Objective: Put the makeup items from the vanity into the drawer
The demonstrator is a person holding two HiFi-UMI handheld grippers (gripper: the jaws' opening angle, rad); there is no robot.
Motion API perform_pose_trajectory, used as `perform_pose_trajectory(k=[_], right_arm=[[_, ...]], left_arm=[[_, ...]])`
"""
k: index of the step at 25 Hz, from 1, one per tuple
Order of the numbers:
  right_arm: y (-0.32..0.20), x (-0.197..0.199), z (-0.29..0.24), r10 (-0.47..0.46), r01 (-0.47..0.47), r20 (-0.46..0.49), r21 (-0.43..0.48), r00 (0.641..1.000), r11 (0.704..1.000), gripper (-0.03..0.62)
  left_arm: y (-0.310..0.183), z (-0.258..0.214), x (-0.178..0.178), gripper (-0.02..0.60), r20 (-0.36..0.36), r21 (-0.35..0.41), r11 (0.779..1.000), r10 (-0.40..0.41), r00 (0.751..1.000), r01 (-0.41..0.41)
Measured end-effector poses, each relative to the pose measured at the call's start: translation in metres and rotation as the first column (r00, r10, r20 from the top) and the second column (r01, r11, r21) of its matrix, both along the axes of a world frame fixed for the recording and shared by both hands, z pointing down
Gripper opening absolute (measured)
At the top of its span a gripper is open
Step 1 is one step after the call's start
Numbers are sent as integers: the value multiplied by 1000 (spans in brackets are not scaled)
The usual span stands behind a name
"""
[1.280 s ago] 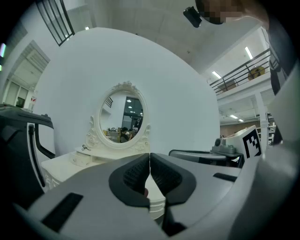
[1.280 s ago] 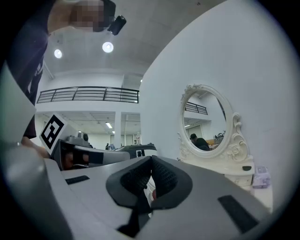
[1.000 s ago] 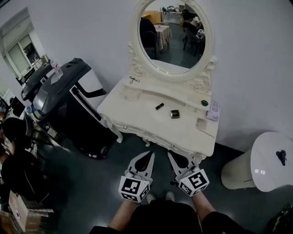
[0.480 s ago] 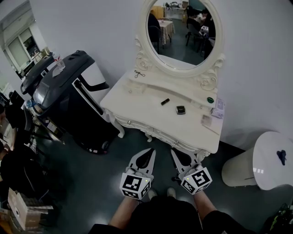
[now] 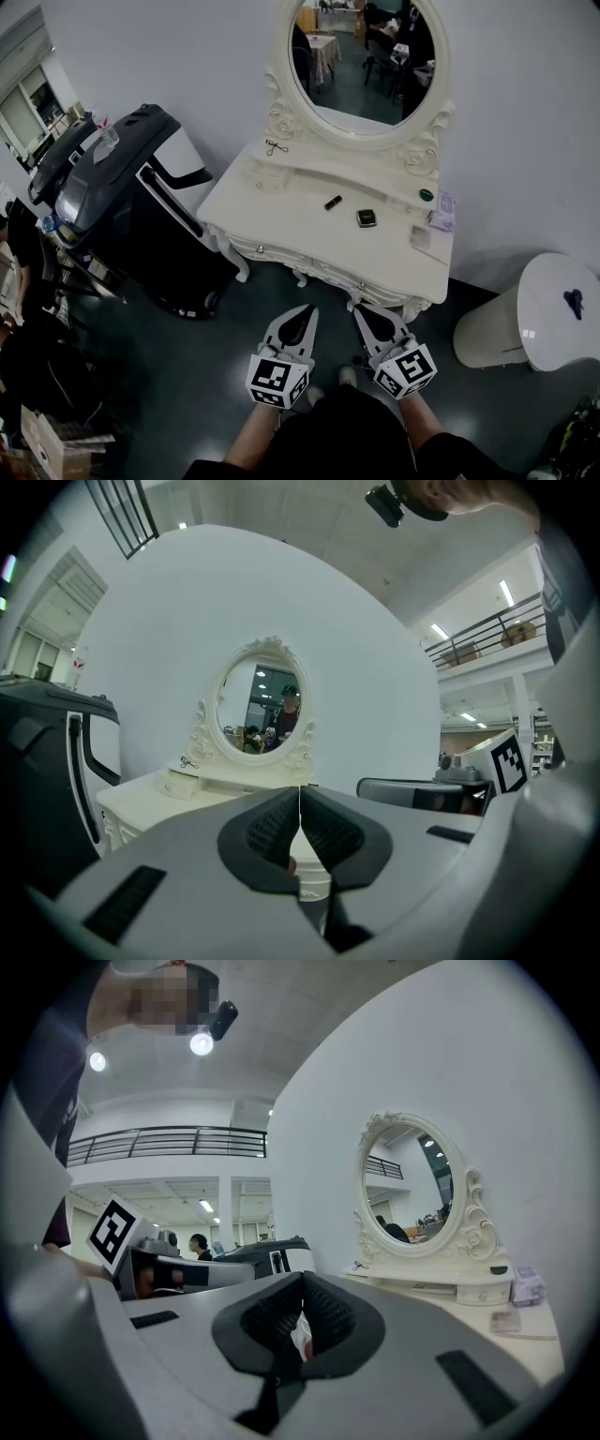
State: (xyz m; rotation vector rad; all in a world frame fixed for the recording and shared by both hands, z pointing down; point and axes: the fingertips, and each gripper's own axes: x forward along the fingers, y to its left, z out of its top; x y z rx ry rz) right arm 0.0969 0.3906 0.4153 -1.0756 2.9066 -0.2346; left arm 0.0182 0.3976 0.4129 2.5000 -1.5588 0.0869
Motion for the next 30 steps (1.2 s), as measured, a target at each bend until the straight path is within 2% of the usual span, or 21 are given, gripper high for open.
perform_pose_trajectory(k=[9,30], right_arm=[[-35,4,12,35,-35,4,-30,999,999,25],[-189,24,31,41,-37,41,-101,998,994,25]], left_arm=[[-30,17,-2,17,1,-37,999,22,1000,-22],[-180,36,20,17,24,-103,994,34,999,-31]])
